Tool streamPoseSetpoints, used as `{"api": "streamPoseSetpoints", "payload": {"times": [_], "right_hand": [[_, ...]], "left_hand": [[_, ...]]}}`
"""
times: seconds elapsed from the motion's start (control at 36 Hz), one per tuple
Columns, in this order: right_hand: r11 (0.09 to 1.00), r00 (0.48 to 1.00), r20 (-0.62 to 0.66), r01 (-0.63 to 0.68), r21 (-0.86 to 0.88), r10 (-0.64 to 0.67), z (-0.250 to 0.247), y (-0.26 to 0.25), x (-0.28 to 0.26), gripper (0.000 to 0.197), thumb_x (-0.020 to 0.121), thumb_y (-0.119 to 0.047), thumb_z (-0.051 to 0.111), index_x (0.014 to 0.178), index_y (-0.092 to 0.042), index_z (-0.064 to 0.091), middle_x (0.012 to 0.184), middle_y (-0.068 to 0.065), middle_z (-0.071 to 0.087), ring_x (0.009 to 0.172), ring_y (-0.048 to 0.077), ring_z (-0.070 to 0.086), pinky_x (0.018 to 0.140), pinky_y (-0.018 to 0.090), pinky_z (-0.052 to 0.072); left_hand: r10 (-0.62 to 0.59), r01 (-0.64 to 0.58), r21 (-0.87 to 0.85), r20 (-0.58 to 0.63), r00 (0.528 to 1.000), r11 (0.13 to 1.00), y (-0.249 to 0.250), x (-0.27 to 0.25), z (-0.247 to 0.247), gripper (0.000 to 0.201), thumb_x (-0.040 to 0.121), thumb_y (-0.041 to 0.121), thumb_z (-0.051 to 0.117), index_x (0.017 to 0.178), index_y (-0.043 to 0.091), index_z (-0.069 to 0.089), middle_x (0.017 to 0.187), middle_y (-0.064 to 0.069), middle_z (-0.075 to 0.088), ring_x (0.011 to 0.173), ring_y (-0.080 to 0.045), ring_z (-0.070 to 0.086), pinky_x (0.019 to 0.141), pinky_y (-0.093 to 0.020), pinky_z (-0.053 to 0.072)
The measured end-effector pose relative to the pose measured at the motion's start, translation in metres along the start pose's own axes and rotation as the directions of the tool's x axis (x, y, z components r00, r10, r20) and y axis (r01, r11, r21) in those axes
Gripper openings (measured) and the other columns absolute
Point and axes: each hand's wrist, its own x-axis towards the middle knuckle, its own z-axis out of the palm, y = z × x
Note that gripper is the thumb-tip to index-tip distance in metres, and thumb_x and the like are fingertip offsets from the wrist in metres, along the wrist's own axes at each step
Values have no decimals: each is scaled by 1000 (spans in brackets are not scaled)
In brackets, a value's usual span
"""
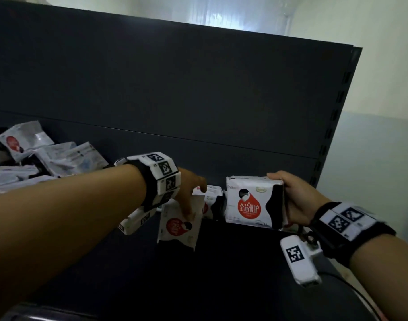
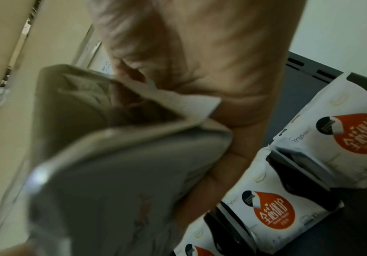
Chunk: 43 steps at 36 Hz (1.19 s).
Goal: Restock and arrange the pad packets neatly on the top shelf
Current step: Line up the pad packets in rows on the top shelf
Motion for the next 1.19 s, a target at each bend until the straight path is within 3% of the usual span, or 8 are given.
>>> {"api": "streamPoseSetpoints", "payload": {"times": [0.17,0.28,0.42,0.5,0.67,0.83,1.11,1.19], "right_hand": [[998,998,-17,55,39,-54,1,-1,0,54,89,-41,47,127,-6,61,123,26,62,101,38,66,78,46,56],[992,992,69,97,76,-102,9,-5,1,55,91,-42,40,132,-10,57,128,26,58,108,41,61,83,51,52],[989,985,96,145,-39,-141,12,-10,4,61,92,-51,43,125,-4,60,123,27,61,110,41,61,90,51,52],[922,984,104,174,-347,-147,12,-16,2,68,71,-71,60,106,-13,72,107,18,71,97,30,70,75,38,57],[514,983,157,185,-837,-98,8,-29,-5,49,69,-38,80,114,-31,61,105,-10,71,94,5,69,78,18,55],[186,992,41,64,-980,-123,-30,-36,-16,43,76,-38,76,114,-33,56,104,-12,65,93,6,63,79,20,50],[141,987,-160,-154,-978,-27,-105,-8,-31,43,78,-24,78,117,-27,60,110,-6,61,88,4,58,67,5,44],[89,984,-175,-171,-981,-35,-105,-3,-22,55,78,-30,78,128,-24,57,122,-2,58,106,14,55,85,19,43]], "left_hand": [[124,-186,-491,-156,980,851,13,-11,-29,87,61,45,83,135,33,39,125,12,56,114,-10,54,97,-33,43],[208,-274,-657,-178,962,702,27,-17,-40,63,69,22,82,124,25,50,115,8,66,102,-7,65,80,-23,55],[146,-242,-593,-205,968,768,28,-15,-39,64,67,28,83,121,27,49,113,6,66,101,-12,65,85,-31,55],[124,-216,-555,-200,972,803,28,-13,-32,62,64,35,84,116,31,49,107,9,67,98,-9,65,86,-32,55],[91,-182,-445,-217,972,877,40,-6,-24,63,62,47,83,114,41,49,95,17,64,84,2,61,62,-14,46],[9,-29,-134,-147,989,991,36,6,-8,80,58,50,84,126,37,43,117,14,56,101,-10,53,75,-25,44],[-164,159,255,0,986,954,13,16,17,69,73,40,76,131,22,43,128,1,53,119,-20,51,91,-25,41],[-94,111,192,-98,991,975,16,20,11,56,71,44,75,116,19,53,117,1,59,109,-19,56,92,-31,46]]}}
